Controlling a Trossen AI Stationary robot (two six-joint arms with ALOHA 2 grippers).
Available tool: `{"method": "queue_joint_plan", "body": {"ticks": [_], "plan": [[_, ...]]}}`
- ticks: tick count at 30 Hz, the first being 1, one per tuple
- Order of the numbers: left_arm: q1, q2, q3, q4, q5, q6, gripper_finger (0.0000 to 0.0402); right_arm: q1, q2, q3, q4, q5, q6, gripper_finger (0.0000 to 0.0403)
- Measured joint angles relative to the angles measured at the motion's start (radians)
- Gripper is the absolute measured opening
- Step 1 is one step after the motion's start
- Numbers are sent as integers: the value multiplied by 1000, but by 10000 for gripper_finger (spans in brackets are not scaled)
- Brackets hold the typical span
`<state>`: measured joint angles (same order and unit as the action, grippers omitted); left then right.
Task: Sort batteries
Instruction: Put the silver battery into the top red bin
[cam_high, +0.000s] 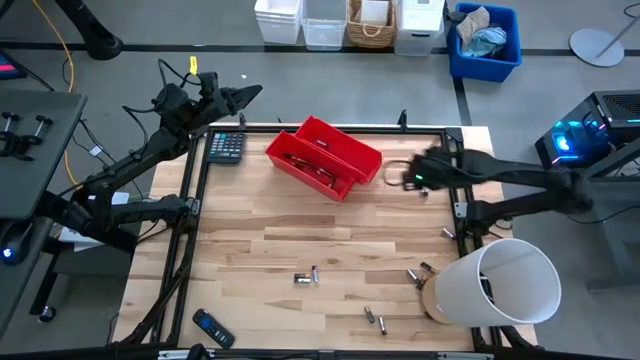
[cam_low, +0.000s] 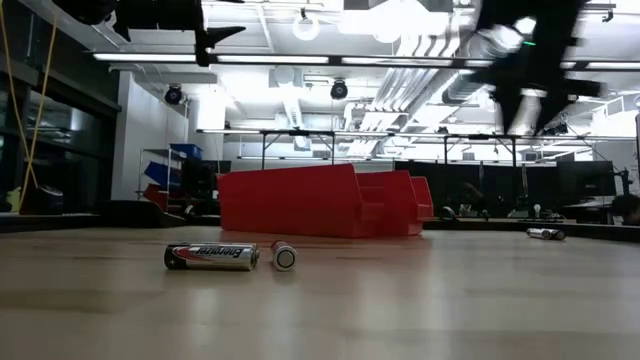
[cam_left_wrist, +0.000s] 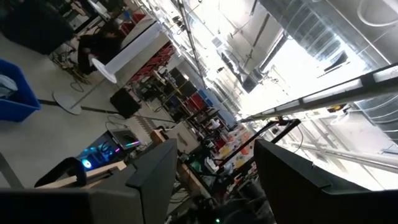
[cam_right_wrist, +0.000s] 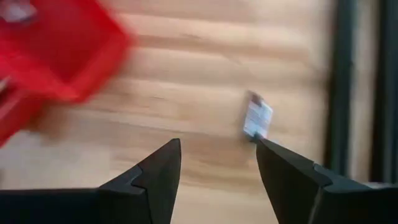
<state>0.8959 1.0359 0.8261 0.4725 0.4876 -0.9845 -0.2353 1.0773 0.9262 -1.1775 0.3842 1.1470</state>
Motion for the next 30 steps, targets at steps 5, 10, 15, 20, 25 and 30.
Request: {"method": "queue_joint_plan", "body": {"ticks": [5,10,15,20,25,30], "plan": [[0,0,0,0,0,-5,210,-30,-154,-219,-34,-55,233,206],[0,0,0,-2,0,-6,210,-105,-66,-220,44,-28,111,206],[0,0,0,-2,0,-7,210,-211,70,-221,95,-125,-6,206],[0,0,0,-3,-3,-9,210,-294,187,-221,169,-132,-9,206],[0,0,0,-3,-3,-9,210,-373,268,-221,194,-131,-33,206],[0,0,0,-3,-3,-9,210,-423,312,-221,199,-112,-54,206]]}}
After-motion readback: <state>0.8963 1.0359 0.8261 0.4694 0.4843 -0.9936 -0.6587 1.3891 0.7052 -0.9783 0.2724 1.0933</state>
